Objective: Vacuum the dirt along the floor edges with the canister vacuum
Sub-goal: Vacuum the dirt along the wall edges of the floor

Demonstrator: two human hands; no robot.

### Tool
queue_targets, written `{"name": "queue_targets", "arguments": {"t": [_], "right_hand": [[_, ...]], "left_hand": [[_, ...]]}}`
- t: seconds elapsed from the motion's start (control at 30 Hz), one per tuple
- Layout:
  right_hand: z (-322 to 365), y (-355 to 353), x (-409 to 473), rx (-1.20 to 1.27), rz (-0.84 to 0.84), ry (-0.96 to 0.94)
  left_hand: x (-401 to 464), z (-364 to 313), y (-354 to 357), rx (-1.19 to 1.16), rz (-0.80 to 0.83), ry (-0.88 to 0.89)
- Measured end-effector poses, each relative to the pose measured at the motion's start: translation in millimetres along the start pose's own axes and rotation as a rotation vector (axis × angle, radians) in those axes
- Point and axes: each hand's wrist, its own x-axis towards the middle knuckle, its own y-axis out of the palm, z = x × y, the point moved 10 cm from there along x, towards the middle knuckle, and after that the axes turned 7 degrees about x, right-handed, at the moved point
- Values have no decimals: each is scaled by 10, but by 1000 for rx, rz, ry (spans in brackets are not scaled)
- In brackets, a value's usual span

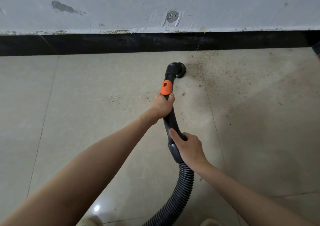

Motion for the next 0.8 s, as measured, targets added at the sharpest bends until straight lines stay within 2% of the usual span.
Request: {"name": "queue_targets", "arguments": {"t": [0.2,0.5,0.7,0.8], "right_hand": [[100,240,122,-5,65,-29],[424,945,0,-164,375,-96],[457,1310,-316,-181,511,-79],[391,1304,-458,-187,552,-59]], "left_hand": [[49,151,-267,-51,-83,-34],[-290,876,-1098,-229,-351,-127],[-669,1392,-1334,-417,-395,-228],[-852,1490,-1294,-439,-399,-243]]}}
